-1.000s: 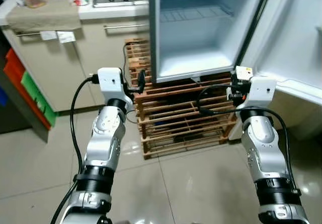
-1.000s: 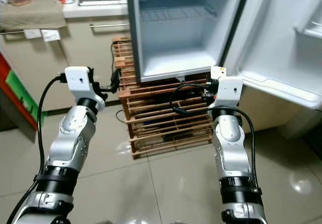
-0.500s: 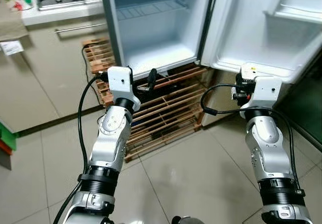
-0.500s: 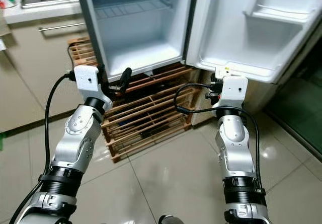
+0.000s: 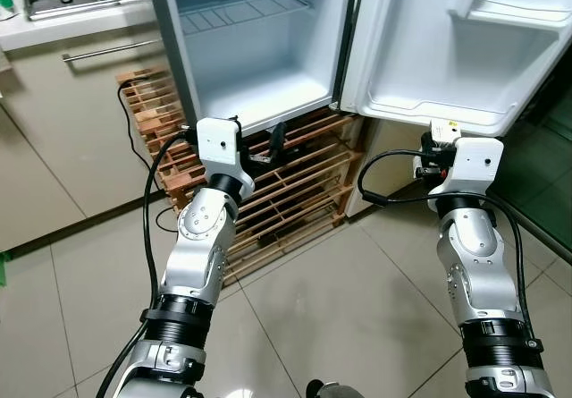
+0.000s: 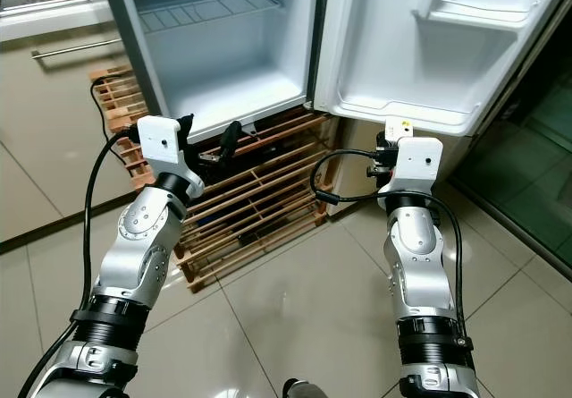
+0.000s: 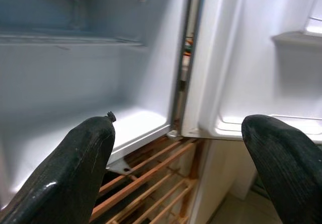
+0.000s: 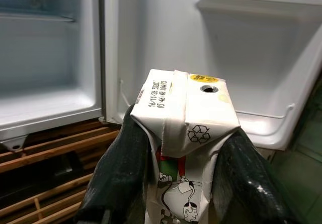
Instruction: Restocking fridge
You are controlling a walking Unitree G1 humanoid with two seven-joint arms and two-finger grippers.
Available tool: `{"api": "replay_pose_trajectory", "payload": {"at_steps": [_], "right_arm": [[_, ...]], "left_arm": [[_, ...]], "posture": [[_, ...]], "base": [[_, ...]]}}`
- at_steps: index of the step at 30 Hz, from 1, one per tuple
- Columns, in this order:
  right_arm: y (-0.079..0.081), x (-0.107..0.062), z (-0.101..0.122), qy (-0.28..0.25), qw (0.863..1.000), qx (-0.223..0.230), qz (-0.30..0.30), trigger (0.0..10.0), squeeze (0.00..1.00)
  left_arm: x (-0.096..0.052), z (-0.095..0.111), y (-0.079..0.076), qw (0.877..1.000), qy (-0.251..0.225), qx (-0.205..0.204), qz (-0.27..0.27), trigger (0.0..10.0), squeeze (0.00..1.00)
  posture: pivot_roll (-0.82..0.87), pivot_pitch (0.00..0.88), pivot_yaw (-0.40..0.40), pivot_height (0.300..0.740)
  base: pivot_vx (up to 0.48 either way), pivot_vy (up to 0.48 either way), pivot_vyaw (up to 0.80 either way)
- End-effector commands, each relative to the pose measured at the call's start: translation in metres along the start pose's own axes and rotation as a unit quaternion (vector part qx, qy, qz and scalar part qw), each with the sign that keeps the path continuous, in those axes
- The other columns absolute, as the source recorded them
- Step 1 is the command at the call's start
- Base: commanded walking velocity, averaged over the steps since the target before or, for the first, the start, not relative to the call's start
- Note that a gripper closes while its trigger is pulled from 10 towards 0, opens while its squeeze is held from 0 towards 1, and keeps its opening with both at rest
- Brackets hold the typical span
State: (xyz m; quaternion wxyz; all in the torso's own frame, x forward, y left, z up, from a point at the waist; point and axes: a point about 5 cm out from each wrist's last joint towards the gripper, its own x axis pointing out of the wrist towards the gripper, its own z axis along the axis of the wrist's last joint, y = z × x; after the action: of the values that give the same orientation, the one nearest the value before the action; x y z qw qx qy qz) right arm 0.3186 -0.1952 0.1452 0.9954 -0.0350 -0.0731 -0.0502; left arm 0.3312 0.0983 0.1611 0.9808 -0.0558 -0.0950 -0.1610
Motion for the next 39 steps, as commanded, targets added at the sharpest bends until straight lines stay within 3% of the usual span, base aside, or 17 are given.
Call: {"api": "replay_pose_trajectory", "payload": {"at_steps": [1, 32, 39], "right_arm": [[0.000, 0.000, 0.005, -0.015, 1.000, -0.002, -0.001, 10.0, 0.00], [0.001, 0.005, 0.008, -0.019, 1.000, -0.022, 0.000, 10.0, 0.00], [-0.003, 0.005, 0.009, -0.021, 1.000, -0.017, -0.010, 10.0, 0.00]], "left_arm": [[0.003, 0.010, -0.006, 1.000, -0.022, 0.013, -0.018, 10.0, 0.00], [0.005, 0.013, -0.010, 0.999, -0.032, 0.018, -0.021, 10.0, 0.00], [0.006, 0.012, -0.017, 0.999, -0.032, 0.009, -0.032, 10.0, 0.00]], "posture": [[-0.12, 0.000, -0.003, 0.740], [-0.13, 0.000, -0.010, 0.740], [-0.13, 0.000, -0.006, 0.740]], "base": [[0.454, 0.000, 0.00], [0.478, 0.000, 0.00], [0.000, 0.000, -0.78]]}}
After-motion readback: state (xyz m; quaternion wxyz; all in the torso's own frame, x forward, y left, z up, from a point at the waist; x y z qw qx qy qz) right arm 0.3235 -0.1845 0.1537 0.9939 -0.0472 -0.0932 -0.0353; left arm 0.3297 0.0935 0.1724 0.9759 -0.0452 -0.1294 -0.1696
